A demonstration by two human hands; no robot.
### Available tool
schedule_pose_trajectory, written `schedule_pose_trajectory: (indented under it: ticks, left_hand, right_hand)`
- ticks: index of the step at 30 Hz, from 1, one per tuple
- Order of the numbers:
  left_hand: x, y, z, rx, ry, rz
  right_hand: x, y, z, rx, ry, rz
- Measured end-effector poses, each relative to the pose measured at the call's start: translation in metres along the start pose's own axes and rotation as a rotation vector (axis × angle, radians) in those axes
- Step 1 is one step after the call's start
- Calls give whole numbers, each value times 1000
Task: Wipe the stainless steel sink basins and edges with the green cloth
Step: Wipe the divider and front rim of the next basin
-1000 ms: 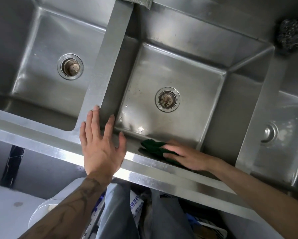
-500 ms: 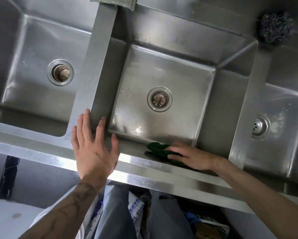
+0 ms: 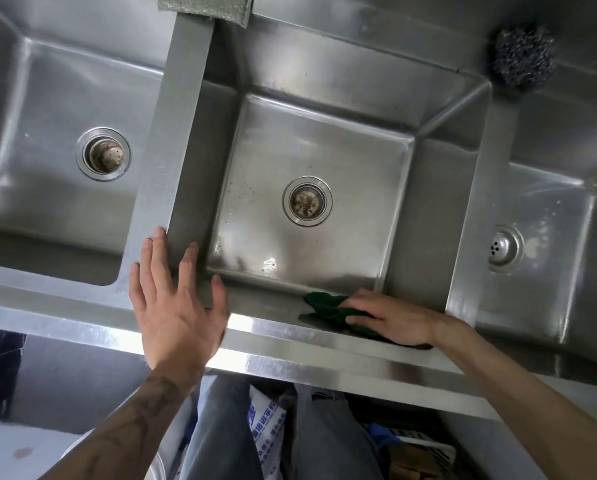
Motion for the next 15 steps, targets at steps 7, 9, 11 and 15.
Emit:
schedule_pose_trajectory:
  ticks: [7, 9, 11, 15]
  left_hand:
    - [-1, 3, 4, -24, -9, 4]
    - [-1, 5, 6, -26, -3, 15]
    - [-1, 7, 5, -46, 6, 35]
    - [-5, 10, 2, -101, 46, 73]
  right_hand:
    - [40, 6, -17, -238, 182, 64]
    - [36, 4, -13, -224, 195, 57]
    - [17, -1, -6, -176, 195, 35]
    - [-25, -13, 18, -29, 152, -52]
Point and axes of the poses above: each hand's wrist, its own x-axis towards the middle knuckle, its own y-axis out of the palm, z = x × y, the point moved 7 cm from there along x, towards the middle knuckle, and after that the axes turned 15 degrees about -x, right-handed, at the moved point
